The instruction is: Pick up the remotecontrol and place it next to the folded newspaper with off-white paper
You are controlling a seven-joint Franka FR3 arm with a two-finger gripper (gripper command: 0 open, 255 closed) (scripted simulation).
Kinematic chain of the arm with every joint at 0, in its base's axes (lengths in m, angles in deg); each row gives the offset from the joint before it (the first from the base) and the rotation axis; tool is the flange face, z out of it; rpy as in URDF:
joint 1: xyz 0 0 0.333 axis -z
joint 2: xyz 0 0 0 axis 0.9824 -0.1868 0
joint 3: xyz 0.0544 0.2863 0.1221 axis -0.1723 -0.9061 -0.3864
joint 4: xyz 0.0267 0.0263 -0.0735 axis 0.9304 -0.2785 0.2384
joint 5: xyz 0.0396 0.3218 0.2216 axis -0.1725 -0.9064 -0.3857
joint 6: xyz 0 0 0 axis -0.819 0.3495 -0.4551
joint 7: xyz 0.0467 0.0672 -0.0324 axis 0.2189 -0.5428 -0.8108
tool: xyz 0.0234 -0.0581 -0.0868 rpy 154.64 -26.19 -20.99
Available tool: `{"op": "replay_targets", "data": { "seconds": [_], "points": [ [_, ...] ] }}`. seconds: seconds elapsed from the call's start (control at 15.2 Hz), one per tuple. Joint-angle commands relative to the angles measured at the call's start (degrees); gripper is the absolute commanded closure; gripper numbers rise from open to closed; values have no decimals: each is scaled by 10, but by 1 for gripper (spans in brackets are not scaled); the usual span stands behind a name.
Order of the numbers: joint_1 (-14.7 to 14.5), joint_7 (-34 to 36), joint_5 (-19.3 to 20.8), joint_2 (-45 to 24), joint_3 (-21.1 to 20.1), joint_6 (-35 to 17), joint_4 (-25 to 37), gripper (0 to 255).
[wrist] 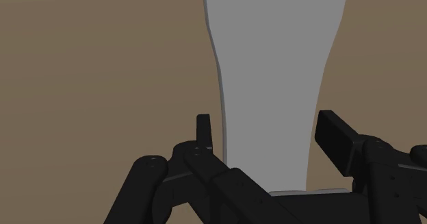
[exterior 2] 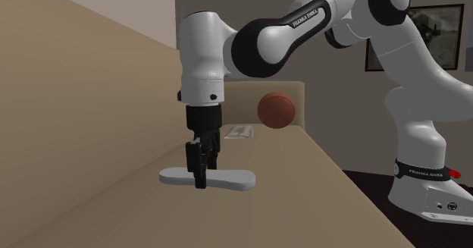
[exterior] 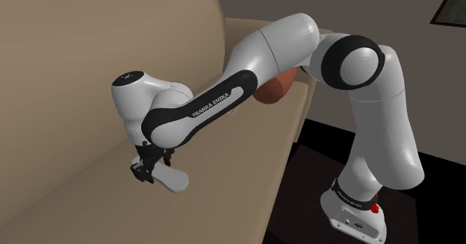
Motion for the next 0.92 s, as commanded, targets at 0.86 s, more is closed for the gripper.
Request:
{"op": "replay_targets", "data": {
  "seconds": [0.86],
  "points": [
    [2,-6,-9,19,-5,36,19,255]
  ]
}}
